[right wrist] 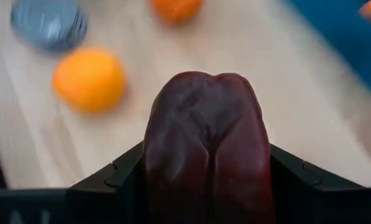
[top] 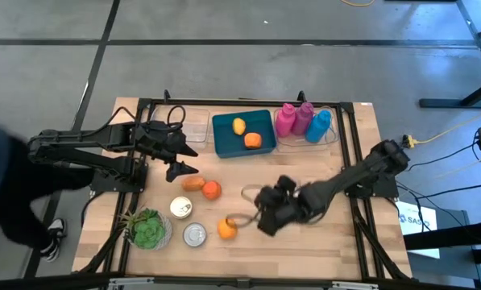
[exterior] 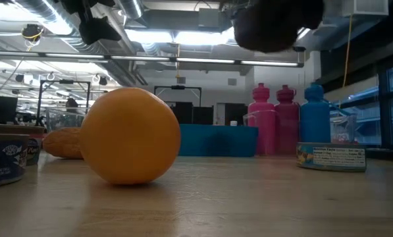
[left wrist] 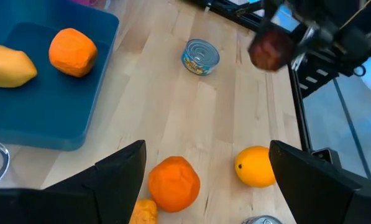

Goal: Pick & Place Food Item
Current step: Put the apple into the blue bin

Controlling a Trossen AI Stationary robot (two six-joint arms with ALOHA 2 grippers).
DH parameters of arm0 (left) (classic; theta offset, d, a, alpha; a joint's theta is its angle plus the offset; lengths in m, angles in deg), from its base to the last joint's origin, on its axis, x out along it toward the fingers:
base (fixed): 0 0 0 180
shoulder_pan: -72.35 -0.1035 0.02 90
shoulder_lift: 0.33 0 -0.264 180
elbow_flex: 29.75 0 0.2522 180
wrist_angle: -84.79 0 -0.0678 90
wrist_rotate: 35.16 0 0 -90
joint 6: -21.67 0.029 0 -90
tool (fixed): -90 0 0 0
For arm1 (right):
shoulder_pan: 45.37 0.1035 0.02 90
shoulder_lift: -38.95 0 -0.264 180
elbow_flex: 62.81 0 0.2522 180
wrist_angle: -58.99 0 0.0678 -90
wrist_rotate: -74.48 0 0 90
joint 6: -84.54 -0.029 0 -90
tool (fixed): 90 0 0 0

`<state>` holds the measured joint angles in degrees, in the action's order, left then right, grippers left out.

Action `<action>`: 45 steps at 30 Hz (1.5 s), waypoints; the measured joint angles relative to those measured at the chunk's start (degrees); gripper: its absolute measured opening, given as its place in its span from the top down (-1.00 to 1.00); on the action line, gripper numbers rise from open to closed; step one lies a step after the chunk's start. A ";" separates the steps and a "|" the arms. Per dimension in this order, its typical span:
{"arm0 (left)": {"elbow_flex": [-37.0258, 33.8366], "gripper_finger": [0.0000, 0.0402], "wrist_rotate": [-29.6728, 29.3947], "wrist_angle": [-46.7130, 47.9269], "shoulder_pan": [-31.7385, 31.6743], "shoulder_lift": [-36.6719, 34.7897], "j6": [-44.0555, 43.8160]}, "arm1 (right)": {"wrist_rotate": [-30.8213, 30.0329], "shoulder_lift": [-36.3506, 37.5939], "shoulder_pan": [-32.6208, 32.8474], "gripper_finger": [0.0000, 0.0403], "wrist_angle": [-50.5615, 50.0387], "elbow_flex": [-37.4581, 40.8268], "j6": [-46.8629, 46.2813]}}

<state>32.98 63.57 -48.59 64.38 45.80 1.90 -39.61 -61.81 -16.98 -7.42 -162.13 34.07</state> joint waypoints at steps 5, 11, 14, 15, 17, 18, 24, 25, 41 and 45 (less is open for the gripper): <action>0.00 -0.65 -0.04 -3.74 0.00 0.00 -2.79 | -2.72 5.04 -6.83 -0.13 0.00 -0.04 2.96; 0.00 -0.65 2.97 -13.97 0.50 0.99 -5.10 | 1.98 7.16 -18.92 -0.13 1.51 -0.07 9.72; 0.22 -0.65 4.58 -15.99 1.34 1.70 -5.18 | 7.23 7.11 -25.05 -0.13 3.01 -0.07 13.62; 0.34 -0.65 4.57 -15.82 1.60 1.73 -5.18 | 8.29 7.11 -26.77 -0.13 4.27 -0.07 15.08; 0.42 -0.65 4.52 -15.54 2.06 1.78 -5.33 | 9.86 7.11 -29.91 -0.13 5.88 -0.07 17.83; 0.44 -0.65 4.50 -15.49 2.23 1.81 -5.60 | 10.07 7.11 -31.23 -0.13 6.53 -0.07 18.62; 0.44 -0.65 4.49 -14.64 2.36 1.84 -7.02 | 14.50 7.11 -39.87 -0.13 8.69 -0.07 21.72; 0.44 -0.65 4.44 -14.60 2.36 1.84 -7.08 | 14.38 7.11 -40.88 -0.13 9.05 -0.07 22.56; 0.48 -0.65 1.41 -15.08 0.90 2.05 -6.99 | 18.04 2.45 -49.25 -0.12 12.21 -0.19 35.83; 0.48 -0.65 1.27 -15.06 0.00 2.08 -7.01 | 15.53 -0.40 -49.28 -0.12 11.92 -3.72 38.34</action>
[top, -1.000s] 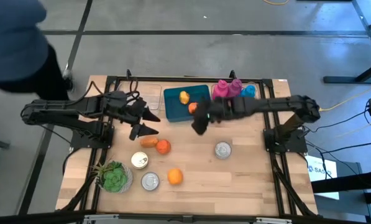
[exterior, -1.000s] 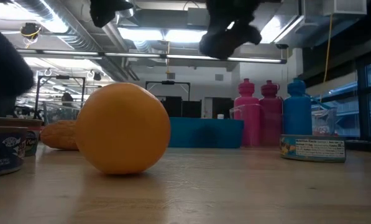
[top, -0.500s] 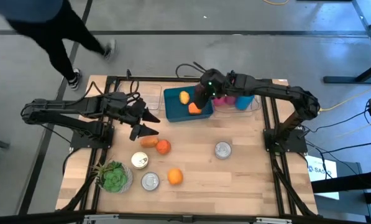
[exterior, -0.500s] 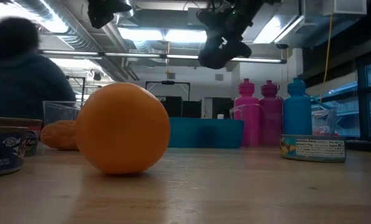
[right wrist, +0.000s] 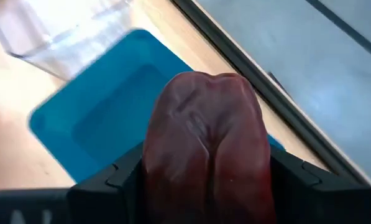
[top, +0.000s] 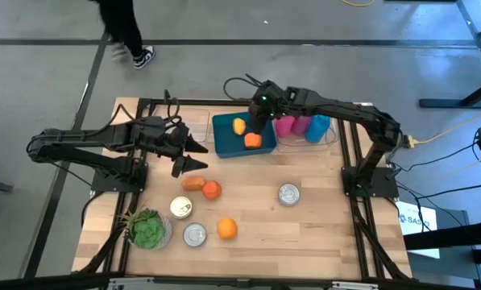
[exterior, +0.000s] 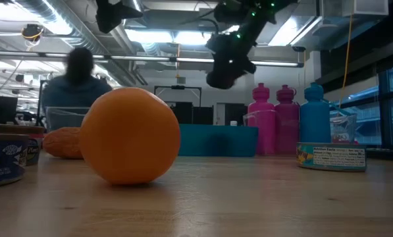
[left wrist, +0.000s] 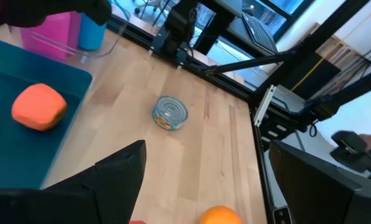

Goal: Pick & Place Food Item
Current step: Put the apple into the blue bin

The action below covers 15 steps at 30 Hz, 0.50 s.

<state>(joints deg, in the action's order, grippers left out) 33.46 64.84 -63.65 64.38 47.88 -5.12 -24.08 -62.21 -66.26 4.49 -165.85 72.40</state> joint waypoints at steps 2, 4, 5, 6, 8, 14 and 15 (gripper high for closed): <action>0.00 -0.65 0.01 0.02 -0.11 0.00 0.00 | 1.23 -1.55 0.10 -0.12 -0.14 -2.68 1.23; 0.00 -0.65 0.02 0.01 -0.11 0.00 0.02 | 2.40 -3.65 0.12 -0.12 -1.41 -5.14 2.36; 0.00 -0.65 0.01 0.02 -0.11 0.00 0.02 | 2.65 -4.72 0.11 -0.12 -2.03 -6.49 2.64; 0.00 -0.65 -0.02 0.05 -0.11 0.00 -0.01 | 2.80 -5.78 0.09 -0.12 -2.99 -7.80 2.96; 0.00 -0.65 -0.02 0.09 -0.11 0.00 0.00 | 3.07 -7.89 0.05 -0.12 -4.56 -10.11 3.82; 0.00 -0.65 -0.04 0.46 -0.11 0.00 0.43 | 3.67 -14.34 0.20 -0.12 -10.36 -13.51 4.98; 0.00 -0.65 -0.04 0.46 -0.11 0.00 0.44 | 3.63 -15.06 0.28 -0.12 -10.91 -13.77 5.00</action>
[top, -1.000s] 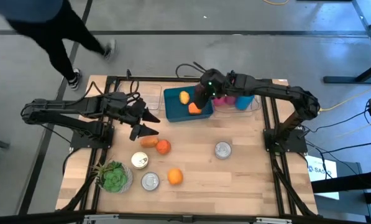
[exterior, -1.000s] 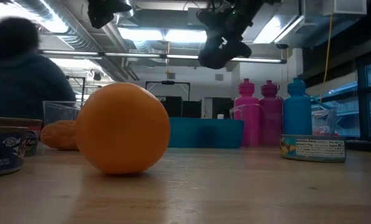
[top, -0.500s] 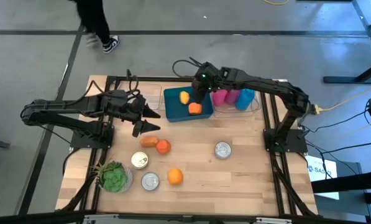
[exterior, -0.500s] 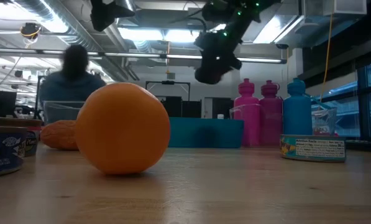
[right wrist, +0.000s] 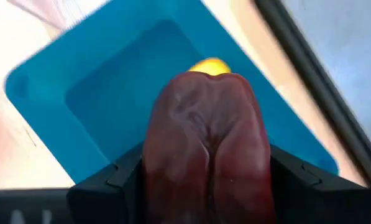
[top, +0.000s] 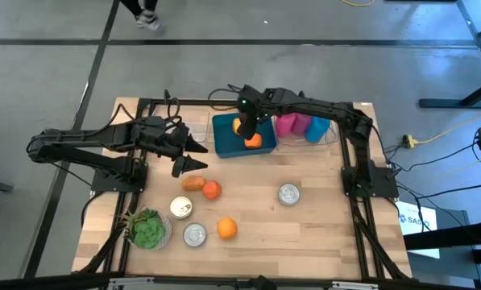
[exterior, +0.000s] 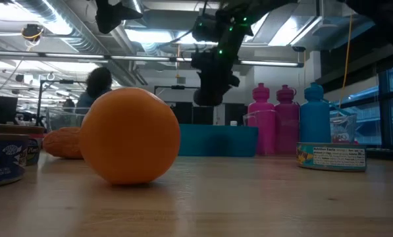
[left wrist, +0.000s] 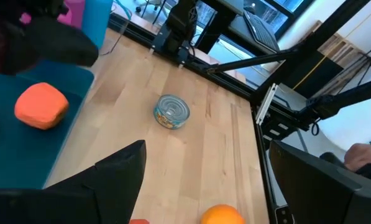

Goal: Pick & Place Food Item
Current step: Put the apple into the blue bin

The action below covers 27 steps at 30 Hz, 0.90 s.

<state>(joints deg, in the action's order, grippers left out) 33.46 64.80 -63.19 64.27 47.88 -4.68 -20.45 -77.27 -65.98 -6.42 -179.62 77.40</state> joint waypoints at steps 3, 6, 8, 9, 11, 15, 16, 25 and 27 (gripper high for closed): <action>0.00 -0.65 0.00 0.04 0.00 0.00 0.02 | -0.31 -1.67 0.06 -0.12 -1.68 -0.17 0.11; 0.00 -0.65 -0.02 0.41 0.00 0.00 0.06 | -1.89 -2.26 0.15 -0.12 -2.10 -0.17 0.15; 0.00 -0.65 -0.02 0.56 0.00 0.00 0.10 | -2.12 -2.50 0.15 -0.12 -2.62 -0.17 0.16; 0.00 -0.65 -0.04 0.79 0.00 -0.02 0.20 | -2.11 -2.65 0.15 -0.12 -3.03 -0.17 0.16; 0.00 -0.65 -0.05 1.11 0.00 -0.02 0.20 | -2.12 -2.72 0.15 -0.12 -3.70 -0.15 0.29; 0.00 -0.65 -0.07 1.27 0.00 -0.02 0.17 | -2.12 -2.69 0.15 -0.12 -3.77 -0.15 0.53; 0.00 -0.65 -0.07 1.27 0.00 -0.02 0.17 | -2.12 -2.69 0.15 -0.12 -3.88 -0.15 0.57; 0.00 -0.65 -0.06 1.29 0.00 -0.02 0.15 | -2.93 -3.50 -0.40 -0.12 -3.82 -0.15 1.60; 0.00 -0.65 -0.06 1.27 0.00 -0.02 0.15 | -3.02 -3.61 -0.44 -0.12 -3.84 -0.15 1.62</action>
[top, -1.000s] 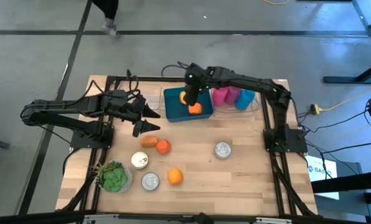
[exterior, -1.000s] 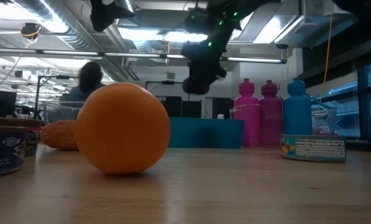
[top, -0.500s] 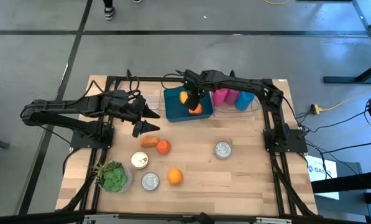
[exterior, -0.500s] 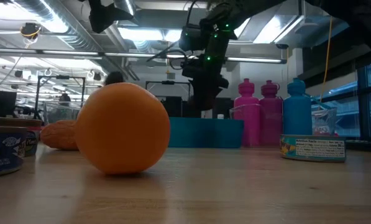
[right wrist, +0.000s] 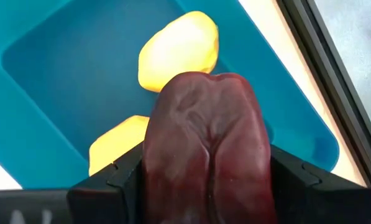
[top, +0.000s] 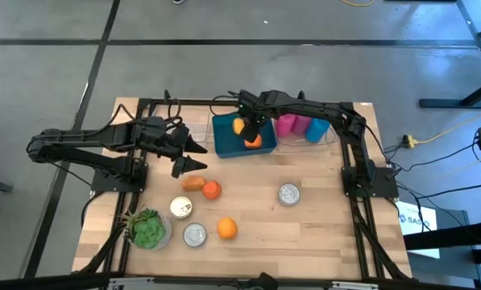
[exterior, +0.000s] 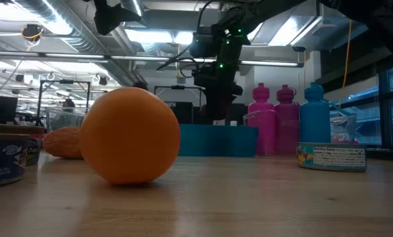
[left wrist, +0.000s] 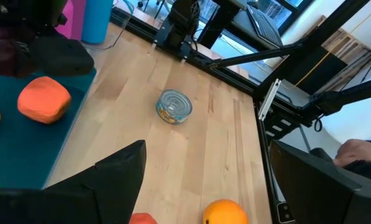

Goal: Pick & Place Food Item
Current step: Put the apple into the blue bin

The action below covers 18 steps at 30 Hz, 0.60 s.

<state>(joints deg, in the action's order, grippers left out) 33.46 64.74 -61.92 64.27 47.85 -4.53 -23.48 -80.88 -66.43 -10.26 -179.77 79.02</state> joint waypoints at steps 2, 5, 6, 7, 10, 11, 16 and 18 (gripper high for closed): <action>0.00 -0.65 0.02 -0.01 0.00 0.00 0.00 | -0.02 0.04 0.02 -0.12 0.07 0.00 0.02; 0.00 -0.65 0.02 0.02 0.00 0.00 0.00 | -0.05 0.04 0.04 -0.12 0.00 0.00 0.02; 0.00 -0.65 0.03 -0.01 0.00 0.00 0.00 | -0.10 0.04 0.04 -0.12 0.06 0.00 0.02; 0.00 -0.65 0.02 0.01 0.00 0.00 -0.02 | -0.14 0.04 0.04 -0.12 0.14 0.00 0.02; 0.00 -0.65 0.04 0.02 0.00 0.00 -0.06 | -0.12 0.04 0.04 -0.12 0.03 0.00 0.16; 0.00 -0.65 0.04 0.02 0.00 0.00 -0.14 | -0.12 0.04 0.04 -0.12 0.11 0.00 0.24; 0.00 -0.65 0.06 0.02 0.00 0.00 -0.17 | 1.77 0.04 0.04 -0.23 0.13 0.00 0.47; 0.00 -0.65 0.06 0.01 0.00 0.00 -0.15 | 2.44 0.04 0.04 -0.44 0.07 0.00 0.35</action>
<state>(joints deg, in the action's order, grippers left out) 33.46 64.80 -61.91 64.27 47.85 -4.68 -21.04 -80.83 -66.38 -10.19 -179.77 79.37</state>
